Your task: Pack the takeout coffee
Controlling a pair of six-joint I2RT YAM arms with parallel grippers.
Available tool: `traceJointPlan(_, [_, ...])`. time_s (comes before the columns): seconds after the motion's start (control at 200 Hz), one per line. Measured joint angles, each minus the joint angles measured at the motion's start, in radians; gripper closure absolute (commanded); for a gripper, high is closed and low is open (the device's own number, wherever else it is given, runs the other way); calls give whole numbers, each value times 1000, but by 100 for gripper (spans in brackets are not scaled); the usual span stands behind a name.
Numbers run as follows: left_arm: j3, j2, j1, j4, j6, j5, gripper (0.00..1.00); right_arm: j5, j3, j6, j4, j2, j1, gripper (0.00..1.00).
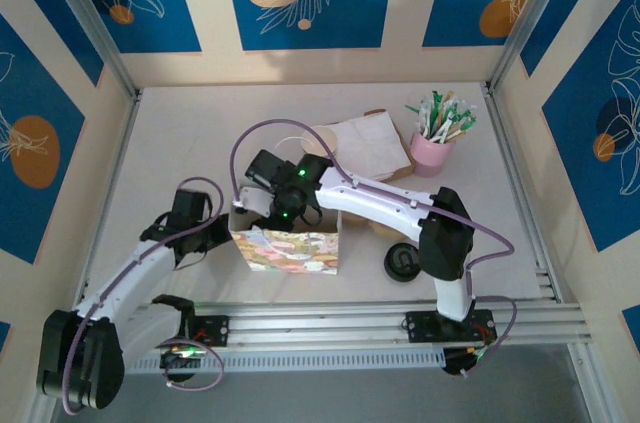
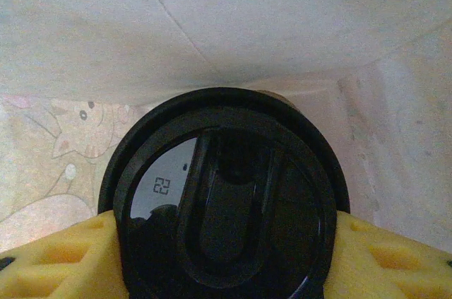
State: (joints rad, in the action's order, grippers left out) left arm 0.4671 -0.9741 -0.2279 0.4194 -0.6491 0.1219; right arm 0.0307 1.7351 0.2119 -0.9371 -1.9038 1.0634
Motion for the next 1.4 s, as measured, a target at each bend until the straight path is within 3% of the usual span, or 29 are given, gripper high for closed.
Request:
traceJointPlan(0.32, [0, 18, 0, 8, 1, -11, 42, 23, 25, -3, -15, 53, 6, 48])
traceJointPlan(1.401, [0, 18, 0, 12, 4, -23, 42, 10, -56, -10, 36, 19, 7, 47])
